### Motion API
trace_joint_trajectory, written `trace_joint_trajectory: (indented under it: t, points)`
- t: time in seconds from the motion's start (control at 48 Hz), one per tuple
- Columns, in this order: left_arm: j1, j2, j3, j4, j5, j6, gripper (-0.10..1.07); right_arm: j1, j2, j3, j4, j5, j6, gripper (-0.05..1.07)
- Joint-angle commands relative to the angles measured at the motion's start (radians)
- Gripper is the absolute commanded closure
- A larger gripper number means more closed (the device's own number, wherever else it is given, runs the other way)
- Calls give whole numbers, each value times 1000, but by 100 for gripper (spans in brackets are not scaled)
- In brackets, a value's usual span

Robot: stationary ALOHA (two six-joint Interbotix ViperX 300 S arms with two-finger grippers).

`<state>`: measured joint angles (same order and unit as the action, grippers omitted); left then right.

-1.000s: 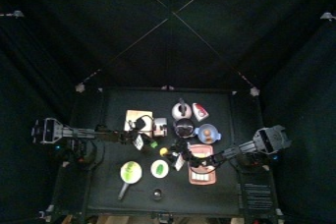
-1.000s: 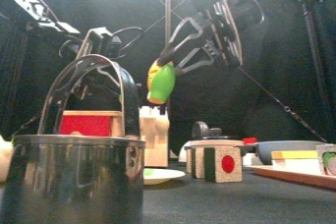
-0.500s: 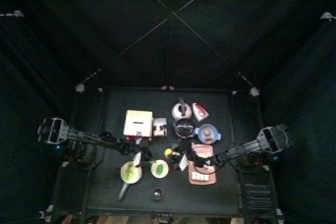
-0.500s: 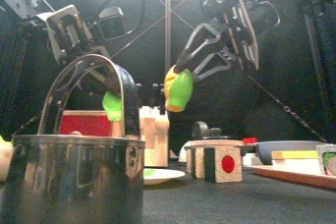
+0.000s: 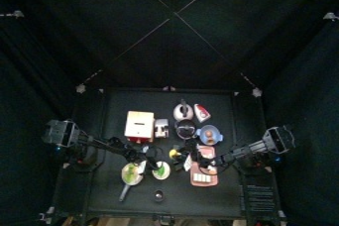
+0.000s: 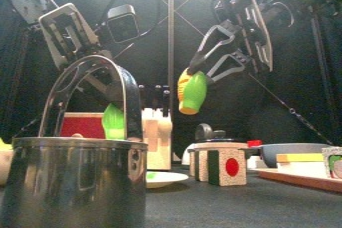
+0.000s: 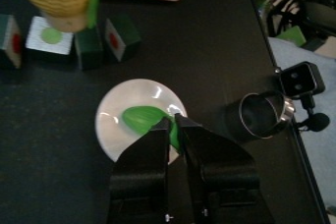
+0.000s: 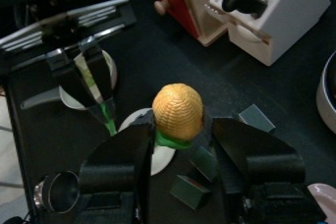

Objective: Place corn husk on small plate

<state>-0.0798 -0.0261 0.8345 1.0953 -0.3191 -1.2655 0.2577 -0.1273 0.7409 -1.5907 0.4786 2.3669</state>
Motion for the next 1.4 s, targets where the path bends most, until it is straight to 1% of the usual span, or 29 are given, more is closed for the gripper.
trace_joint_trajectory:
  t: [0.0, 0.167, 0.25, 0.604, 0.75, 0.833, 1.104, 1.375]
  points:
    - [-2, 15, -25, 2, -8, 0, 54, 0, -29, -9, -6, 5, -3, 43]
    - [0, 54, -43, 2, -8, 0, 53, 0, -21, -9, -6, 3, -3, 43]
    - [3, 69, -55, 2, -8, 0, 51, -2, -21, -9, -6, 5, -3, 43]
    - [9, 80, -63, 2, -5, 0, 24, -2, -17, -11, -6, 3, -3, 43]
    - [14, 78, -63, 0, -2, 0, 17, -2, -15, -11, -6, 5, -3, 43]
    - [20, 69, -63, 0, 9, 0, 16, -3, -15, -11, -8, 3, -3, 43]
    - [61, -11, -37, -41, 123, 2, 16, -3, -14, -11, -6, 2, -3, 43]
    - [63, -44, -18, -43, 138, 3, 16, -5, -9, -14, -8, 2, -3, 43]
